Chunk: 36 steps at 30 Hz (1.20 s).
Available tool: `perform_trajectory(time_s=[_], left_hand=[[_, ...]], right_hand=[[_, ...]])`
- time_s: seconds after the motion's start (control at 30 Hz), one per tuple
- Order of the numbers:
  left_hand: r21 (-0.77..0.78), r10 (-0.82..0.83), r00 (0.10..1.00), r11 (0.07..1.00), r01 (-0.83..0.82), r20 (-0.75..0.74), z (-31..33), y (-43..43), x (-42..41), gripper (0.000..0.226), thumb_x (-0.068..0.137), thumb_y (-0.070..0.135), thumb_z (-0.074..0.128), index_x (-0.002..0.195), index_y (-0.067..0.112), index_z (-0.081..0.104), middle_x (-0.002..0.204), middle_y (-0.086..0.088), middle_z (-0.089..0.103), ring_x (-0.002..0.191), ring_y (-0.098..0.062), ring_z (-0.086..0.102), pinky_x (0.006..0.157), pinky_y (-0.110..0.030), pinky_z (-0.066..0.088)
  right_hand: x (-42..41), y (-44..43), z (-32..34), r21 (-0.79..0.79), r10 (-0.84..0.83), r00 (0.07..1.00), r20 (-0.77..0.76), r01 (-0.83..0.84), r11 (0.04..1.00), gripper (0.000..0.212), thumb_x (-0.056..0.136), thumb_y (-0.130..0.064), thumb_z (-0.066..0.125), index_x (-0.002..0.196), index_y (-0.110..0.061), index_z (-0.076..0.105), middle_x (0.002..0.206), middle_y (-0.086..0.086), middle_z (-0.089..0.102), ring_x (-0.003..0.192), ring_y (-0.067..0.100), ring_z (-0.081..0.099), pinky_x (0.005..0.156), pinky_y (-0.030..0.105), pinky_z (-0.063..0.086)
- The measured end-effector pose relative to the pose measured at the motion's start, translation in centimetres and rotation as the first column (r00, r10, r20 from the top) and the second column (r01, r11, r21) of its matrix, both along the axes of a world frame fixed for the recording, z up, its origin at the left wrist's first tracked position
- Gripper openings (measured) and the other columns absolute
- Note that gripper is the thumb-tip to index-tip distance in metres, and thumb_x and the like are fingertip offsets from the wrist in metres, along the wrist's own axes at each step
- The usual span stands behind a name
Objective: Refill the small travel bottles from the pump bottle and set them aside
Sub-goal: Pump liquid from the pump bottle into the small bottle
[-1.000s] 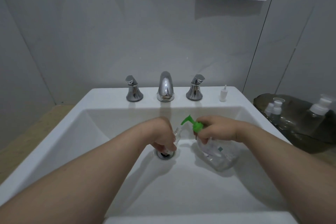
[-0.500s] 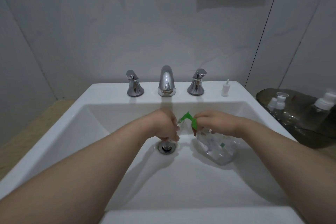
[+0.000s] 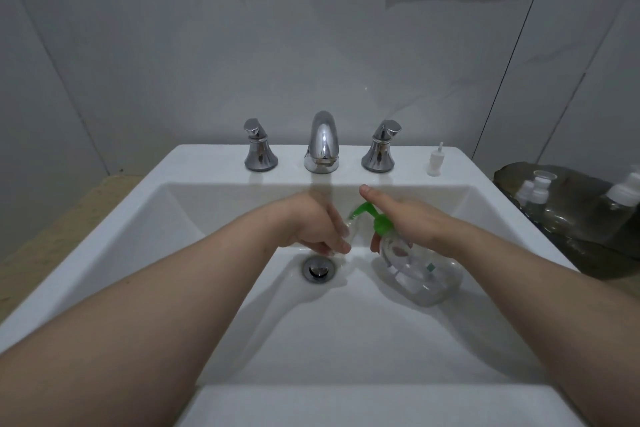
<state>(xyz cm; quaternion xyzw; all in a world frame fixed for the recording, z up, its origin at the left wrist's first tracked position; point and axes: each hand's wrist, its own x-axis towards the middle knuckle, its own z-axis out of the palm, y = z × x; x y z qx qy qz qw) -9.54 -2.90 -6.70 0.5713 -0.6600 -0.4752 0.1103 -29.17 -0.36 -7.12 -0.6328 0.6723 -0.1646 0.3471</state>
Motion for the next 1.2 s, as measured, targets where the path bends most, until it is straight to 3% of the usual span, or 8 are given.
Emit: perform_trajectory(time_s=[0.1, 0.33, 0.57, 0.67, 0.77, 0.87, 1.0, 1.2], left_hand=[[-0.033, -0.005, 0.999, 0.999, 0.004, -0.039, -0.2, -0.1, 0.3, 0.024, 0.075, -0.002, 0.087, 0.090, 0.010, 0.073, 0.092, -0.013, 0.074, 0.083, -0.023, 0.072, 0.088, -0.033, 0.062], [-0.052, -0.053, 0.997, 0.997, 0.050, -0.062, -0.2, -0.2, 0.6, 0.028, 0.075, -0.010, 0.084, 0.090, 0.010, 0.070, 0.098, -0.013, 0.071, 0.087, -0.025, 0.070, 0.083, -0.033, 0.062], [0.030, -0.013, 0.999, 0.999, 0.014, -0.043, -0.4, -0.7, 0.6, 0.036, 0.087, -0.027, 0.057, 0.093, 0.008, 0.063, 0.103, -0.016, 0.067, 0.081, -0.025, 0.068, 0.073, -0.028, 0.061], [0.101, 0.041, 0.996, 0.994, -0.032, -0.085, -0.5, -0.9, 0.7, 0.037, 0.088, -0.029, 0.053, 0.107, 0.001, 0.064, 0.092, -0.011, 0.066, 0.090, -0.026, 0.067, 0.087, -0.031, 0.060], [0.173, 0.073, 0.991, 0.983, -0.053, -0.115, -0.5, -1.1, 0.8, 0.044, 0.092, -0.029, 0.043, 0.120, 0.001, 0.059, 0.087, -0.009, 0.064, 0.097, -0.025, 0.064, 0.102, -0.034, 0.052], [0.229, 0.117, 0.982, 0.970, -0.081, -0.150, -0.7, -1.4, 0.8, 0.052, 0.095, -0.029, 0.031, 0.136, -0.004, 0.052, 0.093, -0.013, 0.063, 0.112, -0.032, 0.061, 0.102, -0.036, 0.053], [0.262, 0.182, 0.964, 0.957, -0.127, -0.196, -0.9, -1.5, 0.7, 0.049, 0.096, -0.027, 0.029, 0.135, -0.007, 0.052, 0.096, -0.015, 0.064, 0.129, -0.039, 0.059, 0.106, -0.038, 0.049], [0.269, 0.205, 0.960, 0.951, -0.150, -0.190, -1.2, -1.5, 0.5, 0.044, 0.097, -0.024, 0.031, 0.127, -0.004, 0.057, 0.098, -0.015, 0.064, 0.121, -0.036, 0.063, 0.097, -0.034, 0.052]], right_hand=[[0.1, -0.1, -0.1, -0.024, -0.022, 0.999, -0.025, 0.021, 0.999, 0.081, 0.084, -0.091, 0.027, 0.103, -0.026, 0.072, 0.091, -0.004, 0.080, 0.084, 0.019, 0.063, 0.074, 0.034, 0.045], [0.7, 0.2, 0.3, -0.058, -0.004, 0.998, -0.070, -0.001, 0.998, 0.072, 0.096, -0.074, 0.028, 0.095, -0.016, 0.070, 0.086, 0.005, 0.079, 0.077, 0.024, 0.060, 0.069, 0.036, 0.044], [1.1, 0.6, 0.9, -0.124, 0.015, 0.997, -0.070, -0.024, 0.992, 0.053, 0.107, -0.054, 0.031, 0.088, -0.016, 0.063, 0.074, 0.008, 0.067, 0.066, 0.021, 0.051, 0.061, 0.031, 0.036], [1.1, 0.6, 0.8, -0.103, -0.007, 0.999, -0.049, 0.002, 0.995, 0.062, 0.104, -0.058, 0.031, 0.086, -0.009, 0.066, 0.084, 0.013, 0.074, 0.067, 0.024, 0.053, 0.064, 0.032, 0.039], [1.1, 0.7, 1.1, -0.100, -0.017, 0.998, -0.061, 0.010, 0.995, 0.059, 0.106, -0.052, 0.031, 0.086, -0.005, 0.062, 0.068, 0.005, 0.070, 0.066, 0.021, 0.050, 0.060, 0.030, 0.037], [1.1, 0.7, 1.2, -0.103, -0.014, 0.999, -0.045, 0.009, 0.995, 0.055, 0.106, -0.047, 0.032, 0.080, -0.008, 0.060, 0.060, 0.001, 0.066, 0.064, 0.021, 0.047, 0.060, 0.030, 0.036], [1.0, 0.9, 1.4, -0.083, -0.028, 0.999, -0.040, 0.025, 0.996, 0.050, 0.108, -0.037, 0.031, 0.071, -0.010, 0.051, 0.038, -0.014, 0.054, 0.060, 0.019, 0.043, 0.056, 0.029, 0.032], [1.2, 0.8, 1.4, -0.102, -0.033, 0.997, -0.076, 0.025, 0.994, 0.043, 0.106, -0.037, 0.034, 0.073, -0.011, 0.045, 0.069, 0.011, 0.052, 0.063, 0.023, 0.042, 0.059, 0.031, 0.033]])
